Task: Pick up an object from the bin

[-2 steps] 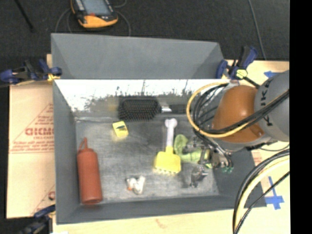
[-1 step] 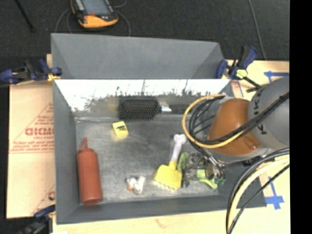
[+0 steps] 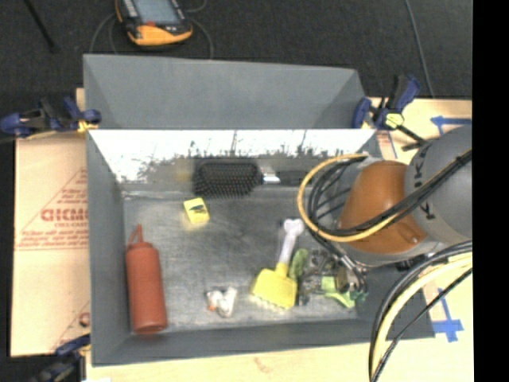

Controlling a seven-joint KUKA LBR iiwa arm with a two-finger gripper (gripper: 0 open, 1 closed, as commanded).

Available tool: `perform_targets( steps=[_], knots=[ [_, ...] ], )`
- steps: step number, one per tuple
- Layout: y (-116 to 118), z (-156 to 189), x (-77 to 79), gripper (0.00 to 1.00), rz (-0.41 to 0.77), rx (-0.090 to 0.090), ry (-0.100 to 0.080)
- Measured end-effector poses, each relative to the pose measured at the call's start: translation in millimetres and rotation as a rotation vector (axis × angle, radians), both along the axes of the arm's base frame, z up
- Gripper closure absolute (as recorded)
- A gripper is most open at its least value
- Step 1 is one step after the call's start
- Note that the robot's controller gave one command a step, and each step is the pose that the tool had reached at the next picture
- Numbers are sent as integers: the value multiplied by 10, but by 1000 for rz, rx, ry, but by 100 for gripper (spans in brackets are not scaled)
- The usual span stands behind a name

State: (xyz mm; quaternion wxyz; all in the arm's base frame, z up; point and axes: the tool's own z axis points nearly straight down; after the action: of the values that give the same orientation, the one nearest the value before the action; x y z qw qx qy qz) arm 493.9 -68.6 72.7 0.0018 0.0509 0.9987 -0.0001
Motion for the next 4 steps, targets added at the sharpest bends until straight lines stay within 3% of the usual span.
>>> perform_targets(
  steps=[1, 2, 3, 4],
  knots=[
    [-53, 1809, 35, 100, 6, -1, -7],
    [-57, 1781, 21, 0, 7, -1, 0],
    [-58, 1781, 20, 0, 7, -2, 0],
    [-32, 690, 54, 100, 197, -1, 1]
  ],
)
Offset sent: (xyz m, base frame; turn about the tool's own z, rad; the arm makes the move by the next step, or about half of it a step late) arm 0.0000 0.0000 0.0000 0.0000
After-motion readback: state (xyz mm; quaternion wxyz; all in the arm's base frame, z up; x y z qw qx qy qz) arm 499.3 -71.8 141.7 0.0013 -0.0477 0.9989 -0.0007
